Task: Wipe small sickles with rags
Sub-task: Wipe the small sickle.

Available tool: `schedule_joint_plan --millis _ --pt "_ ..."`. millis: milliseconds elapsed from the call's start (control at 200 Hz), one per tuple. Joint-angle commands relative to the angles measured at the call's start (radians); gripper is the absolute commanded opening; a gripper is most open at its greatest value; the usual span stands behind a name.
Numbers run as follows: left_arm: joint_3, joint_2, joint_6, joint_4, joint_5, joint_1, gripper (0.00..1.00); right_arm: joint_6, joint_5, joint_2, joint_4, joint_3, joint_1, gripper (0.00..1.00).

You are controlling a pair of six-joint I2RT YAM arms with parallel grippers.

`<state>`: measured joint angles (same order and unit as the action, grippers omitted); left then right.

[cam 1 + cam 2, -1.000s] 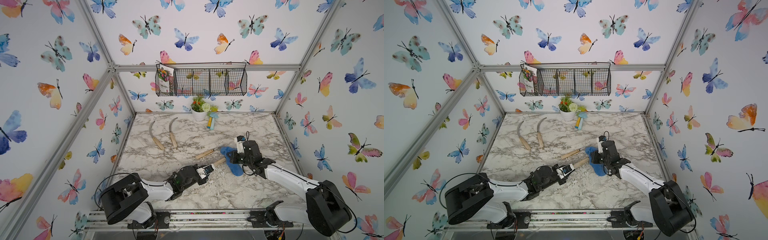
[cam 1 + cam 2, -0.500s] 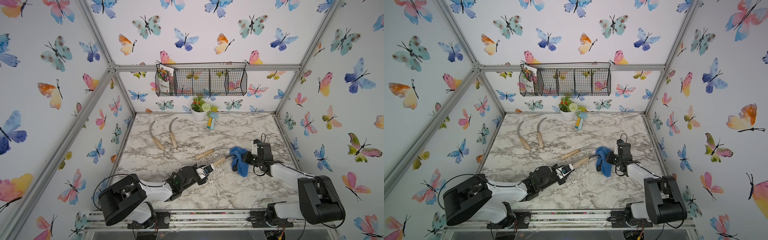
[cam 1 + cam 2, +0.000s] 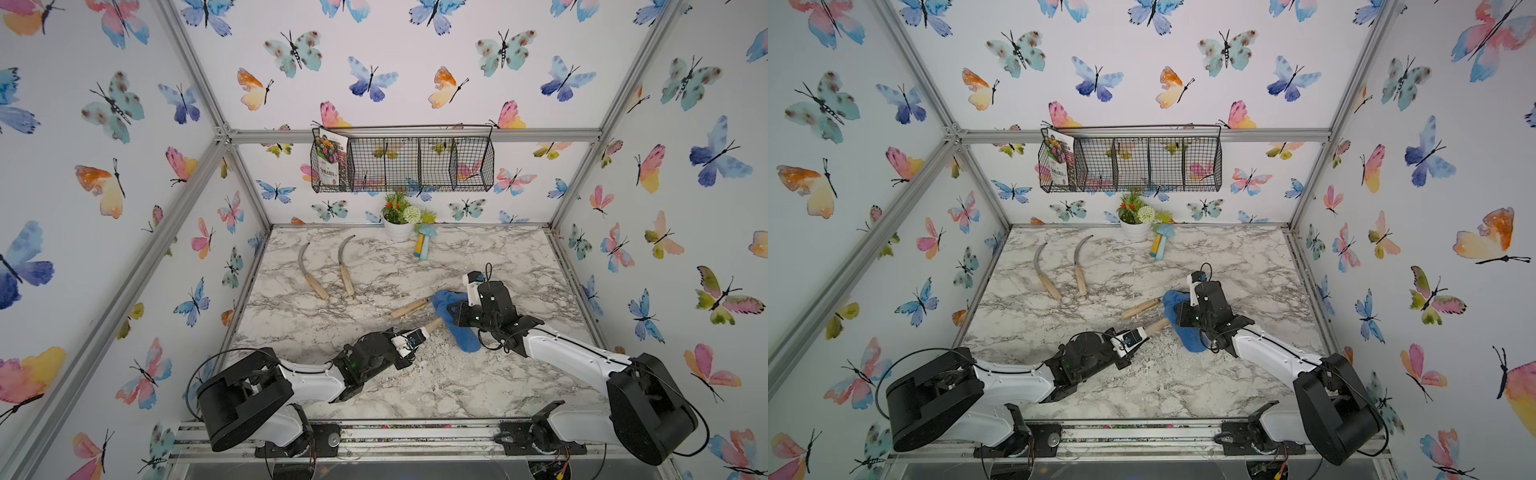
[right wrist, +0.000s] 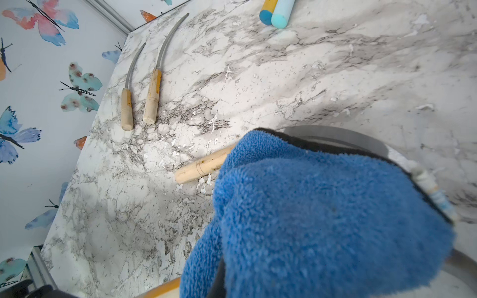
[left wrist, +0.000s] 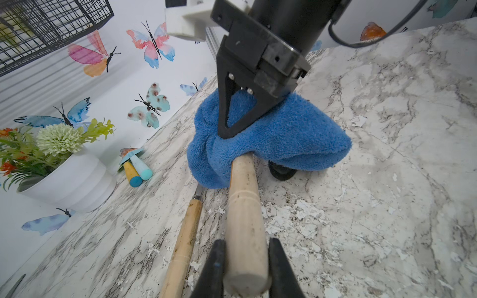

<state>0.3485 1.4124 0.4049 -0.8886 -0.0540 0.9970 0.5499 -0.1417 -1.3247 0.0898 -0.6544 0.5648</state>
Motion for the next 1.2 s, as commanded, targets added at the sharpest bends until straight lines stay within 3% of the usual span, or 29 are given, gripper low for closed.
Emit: schedule_joint_plan --millis 0,90,350,556,676,1016,1196 --pt "0.005 -0.015 0.005 -0.040 0.009 0.002 0.00 0.008 0.095 0.024 -0.049 0.016 -0.001 0.02" --pt "0.003 -0.017 0.003 -0.043 0.007 0.002 0.00 0.017 0.114 0.040 -0.050 0.056 -0.078 0.02" --pt "-0.007 -0.031 0.000 -0.053 0.003 0.002 0.00 -0.003 -0.100 -0.016 0.059 0.169 -0.414 0.02" --pt "-0.006 -0.029 0.002 -0.053 0.002 0.002 0.00 -0.003 -0.177 -0.078 0.077 0.136 -0.433 0.02" --pt "0.000 -0.024 0.002 -0.051 0.005 0.002 0.00 0.015 -0.193 -0.058 0.105 0.135 -0.382 0.02" --pt "0.000 -0.024 0.000 -0.050 0.010 0.002 0.00 0.055 -0.008 0.012 0.029 0.038 -0.026 0.02" --pt "0.000 -0.023 0.000 -0.051 0.009 0.002 0.00 0.068 0.009 0.054 0.039 0.052 0.030 0.02"
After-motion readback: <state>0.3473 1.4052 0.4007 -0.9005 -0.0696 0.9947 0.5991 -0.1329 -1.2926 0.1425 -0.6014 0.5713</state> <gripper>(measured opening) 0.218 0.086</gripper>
